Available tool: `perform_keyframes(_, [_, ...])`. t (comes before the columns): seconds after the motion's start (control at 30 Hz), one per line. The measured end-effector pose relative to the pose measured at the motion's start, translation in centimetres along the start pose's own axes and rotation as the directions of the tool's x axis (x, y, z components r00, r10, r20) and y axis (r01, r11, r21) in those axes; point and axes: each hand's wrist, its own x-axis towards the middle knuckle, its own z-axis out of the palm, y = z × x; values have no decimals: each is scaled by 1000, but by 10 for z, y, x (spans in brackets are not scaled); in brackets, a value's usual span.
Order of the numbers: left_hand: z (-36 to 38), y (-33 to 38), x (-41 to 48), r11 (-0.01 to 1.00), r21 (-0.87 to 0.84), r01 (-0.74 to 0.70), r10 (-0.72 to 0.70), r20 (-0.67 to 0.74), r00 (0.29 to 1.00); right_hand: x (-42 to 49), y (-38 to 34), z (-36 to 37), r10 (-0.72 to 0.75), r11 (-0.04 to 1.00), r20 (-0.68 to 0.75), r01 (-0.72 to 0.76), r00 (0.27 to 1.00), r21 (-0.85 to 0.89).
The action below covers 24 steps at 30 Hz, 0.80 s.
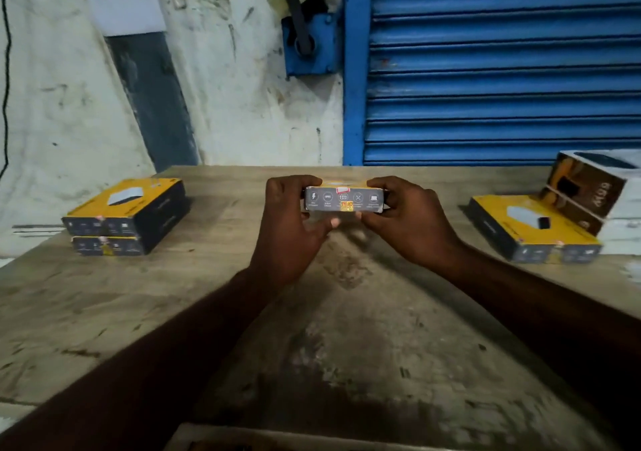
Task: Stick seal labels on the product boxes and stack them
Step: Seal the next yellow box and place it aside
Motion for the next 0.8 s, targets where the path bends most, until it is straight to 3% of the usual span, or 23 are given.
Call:
perform_keyframes(0.2, [24,-8,9,997,-6,-76,76,52,996,6,23,-12,12,1000,-19,-12,1000,-2])
perform_keyframes(0.47, [21,-8,14,997,-75,15,-5,130,992,5,37,-15,-21,999,33,20,999,25])
perform_keyframes(0.7, [10,-18,17,958,-255,130,-72,226,971,-1,30,-19,-98,967,112,121,989,-223])
perform_keyframes(0.8, [7,-19,18,893,-382,240,-125,301,945,-3,28,-15,-146,963,153,176,977,-206])
